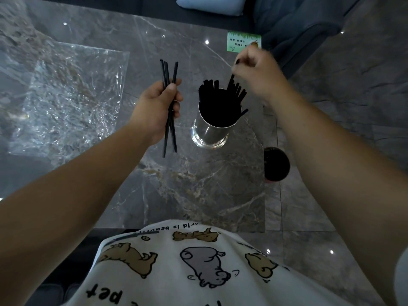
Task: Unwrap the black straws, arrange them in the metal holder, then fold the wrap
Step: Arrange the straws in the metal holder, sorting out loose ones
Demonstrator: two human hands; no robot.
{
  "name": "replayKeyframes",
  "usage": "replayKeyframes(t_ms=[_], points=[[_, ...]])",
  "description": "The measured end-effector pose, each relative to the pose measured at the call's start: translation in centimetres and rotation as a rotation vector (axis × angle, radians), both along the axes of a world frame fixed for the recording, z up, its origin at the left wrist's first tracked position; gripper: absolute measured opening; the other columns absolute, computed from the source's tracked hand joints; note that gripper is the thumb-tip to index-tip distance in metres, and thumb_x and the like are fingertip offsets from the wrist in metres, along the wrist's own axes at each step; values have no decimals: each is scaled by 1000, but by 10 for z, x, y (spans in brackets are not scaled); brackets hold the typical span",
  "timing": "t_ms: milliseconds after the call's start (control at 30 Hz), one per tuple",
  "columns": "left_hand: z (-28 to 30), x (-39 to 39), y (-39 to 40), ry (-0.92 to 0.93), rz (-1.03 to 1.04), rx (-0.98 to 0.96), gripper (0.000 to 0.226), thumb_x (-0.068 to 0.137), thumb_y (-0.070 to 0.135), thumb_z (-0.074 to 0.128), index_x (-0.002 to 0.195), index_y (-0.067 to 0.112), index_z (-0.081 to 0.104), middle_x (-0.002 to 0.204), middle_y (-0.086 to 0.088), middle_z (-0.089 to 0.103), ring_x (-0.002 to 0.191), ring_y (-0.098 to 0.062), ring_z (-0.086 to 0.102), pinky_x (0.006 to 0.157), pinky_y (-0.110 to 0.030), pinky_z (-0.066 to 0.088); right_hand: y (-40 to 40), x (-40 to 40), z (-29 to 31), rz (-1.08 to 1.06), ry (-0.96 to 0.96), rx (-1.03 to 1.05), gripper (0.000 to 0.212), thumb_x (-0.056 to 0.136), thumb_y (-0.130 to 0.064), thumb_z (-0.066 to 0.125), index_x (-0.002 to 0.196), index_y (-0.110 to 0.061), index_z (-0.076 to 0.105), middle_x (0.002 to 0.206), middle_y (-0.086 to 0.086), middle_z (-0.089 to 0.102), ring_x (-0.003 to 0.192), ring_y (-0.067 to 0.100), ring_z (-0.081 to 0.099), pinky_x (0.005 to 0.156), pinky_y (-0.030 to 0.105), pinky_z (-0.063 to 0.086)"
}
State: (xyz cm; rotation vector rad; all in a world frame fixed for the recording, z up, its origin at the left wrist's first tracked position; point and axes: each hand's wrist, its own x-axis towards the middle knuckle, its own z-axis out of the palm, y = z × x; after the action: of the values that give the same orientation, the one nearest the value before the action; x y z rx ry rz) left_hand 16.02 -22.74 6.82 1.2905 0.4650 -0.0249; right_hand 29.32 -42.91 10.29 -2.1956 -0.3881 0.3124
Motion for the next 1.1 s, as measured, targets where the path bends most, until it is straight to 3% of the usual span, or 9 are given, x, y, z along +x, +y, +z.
replayKeyframes(t_ms=[100, 200, 333, 533, 700, 800, 933, 1000, 1100], points=[[6, -1, 3, -45, -37, -65, 17, 102, 16, 45, 108, 15, 60, 75, 4, 57, 65, -9, 48, 66, -26, 43, -2, 10, 38, -113, -136, 157, 10, 80, -27, 58, 72, -27, 52, 71, -9, 49, 69, 8, 48, 64, 25, 42], [13, 0, 2, -77, -51, -208, 13, 102, 14, 45, 100, 14, 58, 77, 3, 62, 68, -10, 53, 68, -25, 45, 1, 17, 64, -169, -162, 203, 25, 83, -35, 54, 83, -10, 56, 77, -9, 54, 77, 10, 54, 64, 24, 49], [22, 0, 2, -88, -61, -299, 12, 100, 15, 49, 98, 15, 60, 89, 2, 72, 81, -13, 67, 74, -29, 52, 23, 4, 78, 12, -104, 143, 18, 86, -36, 52, 72, -26, 58, 73, -11, 61, 69, 3, 59, 71, 26, 53], [25, -5, 2, -24, -196, -350, 15, 100, 16, 48, 103, 12, 62, 108, -8, 73, 104, -28, 69, 75, -34, 56, 49, -36, 44, 235, -52, 3, 26, 94, -29, 58, 95, -7, 71, 90, 11, 70, 78, 5, 58, 75, 24, 49], [21, -12, 2, 29, -251, -266, 17, 100, 16, 47, 102, 14, 64, 93, -3, 73, 81, -15, 69, 68, -28, 54, 52, -37, 37, 323, -79, -60, 13, 90, -31, 62, 91, -23, 72, 77, -19, 65, 71, -15, 57, 67, 4, 42], [20, -14, 3, 9, -210, -256, 15, 100, 12, 47, 100, 13, 62, 80, 1, 68, 68, -10, 61, 66, -25, 50, 33, -17, 36, 168, -68, -24, 23, 86, -41, 62, 82, -20, 71, 72, -12, 62, 64, -3, 54, 65, 16, 44], [13, -18, 10, -7, -100, -272, 17, 100, 9, 46, 102, 12, 62, 75, 4, 63, 66, -9, 57, 66, -24, 47, -14, 11, 18, -61, 11, -56, 20, 87, -29, 66, 100, -13, 70, 93, -1, 65, 74, 0, 55, 69, 16, 45], [9, -20, 11, 13, -80, -278, 18, 100, 8, 46, 105, 12, 62, 76, 4, 62, 67, -9, 57, 67, -24, 48, -23, 9, 3, 32, 138, -153, 34, 86, -25, 70, 118, -17, 64, 109, -2, 65, 89, -1, 59, 75, 8, 46], [5, -22, 6, 42, -70, -254, 18, 100, 8, 46, 106, 11, 62, 77, 4, 62, 68, -9, 58, 68, -25, 49, -12, 2, -15, 187, 237, -213, 54, 81, -26, 75, 131, -22, 53, 124, -1, 60, 109, 9, 58, 94, 25, 46]])
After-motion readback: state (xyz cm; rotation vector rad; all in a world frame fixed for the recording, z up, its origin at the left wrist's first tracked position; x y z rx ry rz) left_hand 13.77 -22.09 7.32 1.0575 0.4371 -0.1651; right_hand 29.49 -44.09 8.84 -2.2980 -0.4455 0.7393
